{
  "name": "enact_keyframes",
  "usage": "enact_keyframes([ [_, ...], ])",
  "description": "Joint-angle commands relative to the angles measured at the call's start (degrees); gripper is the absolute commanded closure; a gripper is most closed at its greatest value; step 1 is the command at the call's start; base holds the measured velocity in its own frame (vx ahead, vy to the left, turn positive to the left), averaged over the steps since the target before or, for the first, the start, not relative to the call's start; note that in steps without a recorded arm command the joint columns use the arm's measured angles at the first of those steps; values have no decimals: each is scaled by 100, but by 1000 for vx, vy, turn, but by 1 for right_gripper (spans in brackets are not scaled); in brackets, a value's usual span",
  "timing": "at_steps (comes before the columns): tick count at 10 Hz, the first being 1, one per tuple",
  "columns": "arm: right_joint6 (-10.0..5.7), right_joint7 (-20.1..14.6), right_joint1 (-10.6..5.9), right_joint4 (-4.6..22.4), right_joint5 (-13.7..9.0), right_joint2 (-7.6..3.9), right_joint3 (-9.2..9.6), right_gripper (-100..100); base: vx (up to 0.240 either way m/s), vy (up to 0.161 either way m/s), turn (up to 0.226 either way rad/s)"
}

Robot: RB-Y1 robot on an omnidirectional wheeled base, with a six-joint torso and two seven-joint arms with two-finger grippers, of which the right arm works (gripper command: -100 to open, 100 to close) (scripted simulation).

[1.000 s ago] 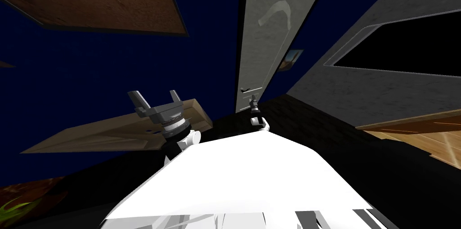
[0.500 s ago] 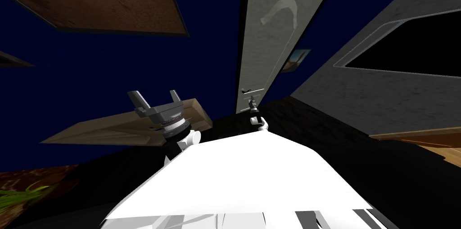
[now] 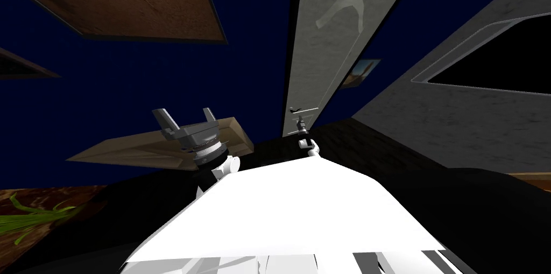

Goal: Pull the door open

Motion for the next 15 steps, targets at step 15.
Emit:
enact_keyframes([
  [15, -338, -25, -1080, 2299, -46, -251, -95, -100, 17, -76, 84],
])
